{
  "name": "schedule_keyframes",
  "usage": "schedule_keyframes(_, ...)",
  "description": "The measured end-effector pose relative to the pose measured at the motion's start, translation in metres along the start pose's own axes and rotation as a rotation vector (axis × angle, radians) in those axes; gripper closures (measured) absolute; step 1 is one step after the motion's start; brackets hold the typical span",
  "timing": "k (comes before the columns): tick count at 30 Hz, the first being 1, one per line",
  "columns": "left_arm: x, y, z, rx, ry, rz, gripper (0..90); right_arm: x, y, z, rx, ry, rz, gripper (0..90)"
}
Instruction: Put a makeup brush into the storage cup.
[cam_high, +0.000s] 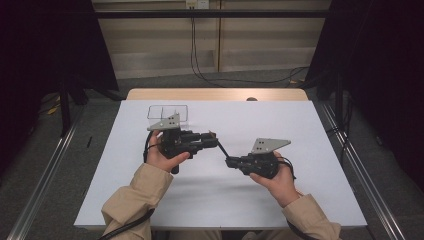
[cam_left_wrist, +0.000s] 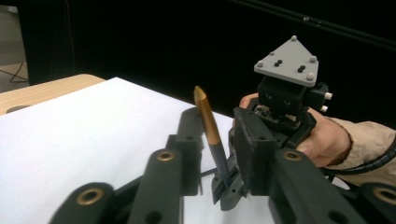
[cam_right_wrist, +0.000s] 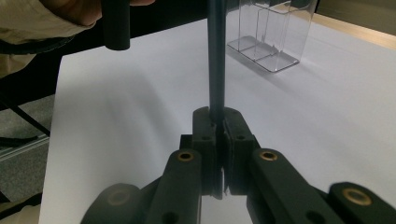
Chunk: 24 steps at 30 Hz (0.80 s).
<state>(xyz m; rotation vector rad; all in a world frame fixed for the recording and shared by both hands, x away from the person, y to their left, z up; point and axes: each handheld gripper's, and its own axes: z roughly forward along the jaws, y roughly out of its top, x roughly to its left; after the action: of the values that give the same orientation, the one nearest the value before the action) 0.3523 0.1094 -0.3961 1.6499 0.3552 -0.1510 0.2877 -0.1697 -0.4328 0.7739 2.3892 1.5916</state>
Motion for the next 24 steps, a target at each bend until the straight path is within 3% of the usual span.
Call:
schedule_keyframes(9, 0.001, -0.002, 0.0, -0.016, -0.014, -0.026, 80.4, 0.001, 0.0, 0.003, 0.002, 0.003, -0.006, 85.4)
schedule_keyframes(24, 0.0, -0.007, 0.007, -0.032, -0.036, -0.066, 82.8, 0.005, 0.002, 0.01, -0.011, 0.022, 0.005, 85.6)
